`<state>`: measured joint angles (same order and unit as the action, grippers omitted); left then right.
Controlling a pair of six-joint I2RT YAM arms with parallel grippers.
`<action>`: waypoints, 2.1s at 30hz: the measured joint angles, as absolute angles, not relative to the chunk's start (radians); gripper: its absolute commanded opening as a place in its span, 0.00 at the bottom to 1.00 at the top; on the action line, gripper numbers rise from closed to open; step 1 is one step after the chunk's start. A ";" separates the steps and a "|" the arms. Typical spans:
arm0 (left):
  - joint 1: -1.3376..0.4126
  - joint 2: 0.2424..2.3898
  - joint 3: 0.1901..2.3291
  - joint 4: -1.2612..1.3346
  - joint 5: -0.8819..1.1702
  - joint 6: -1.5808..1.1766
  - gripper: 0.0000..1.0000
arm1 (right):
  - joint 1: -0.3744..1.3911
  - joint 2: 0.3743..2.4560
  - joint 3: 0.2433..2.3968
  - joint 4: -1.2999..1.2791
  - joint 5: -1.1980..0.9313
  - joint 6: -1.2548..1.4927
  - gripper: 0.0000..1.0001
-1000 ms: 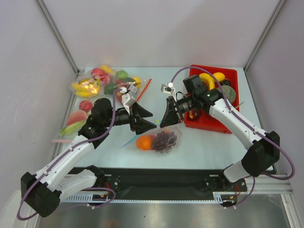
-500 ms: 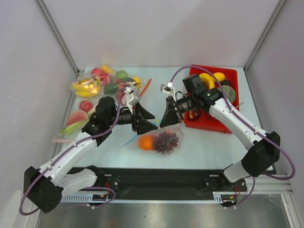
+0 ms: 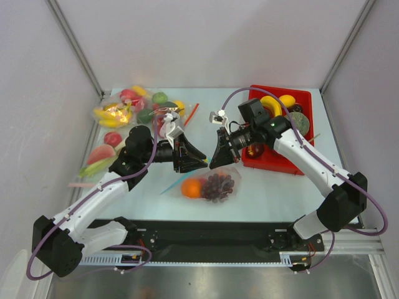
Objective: Open the zip-top bag and remove the fake food
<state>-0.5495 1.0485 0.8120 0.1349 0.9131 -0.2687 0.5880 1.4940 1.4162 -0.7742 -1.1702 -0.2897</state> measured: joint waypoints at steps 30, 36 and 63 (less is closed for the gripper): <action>-0.585 1.098 0.812 0.147 0.897 -0.262 0.42 | 0.607 1.494 1.418 -0.789 -1.147 -0.292 0.00; -0.592 1.088 0.812 0.144 0.921 -0.262 0.23 | 0.607 1.494 1.418 -0.787 -1.132 -0.294 0.00; -0.591 1.046 0.812 0.091 0.878 -0.213 0.00 | 0.553 1.448 1.356 -0.670 -1.102 -0.192 0.00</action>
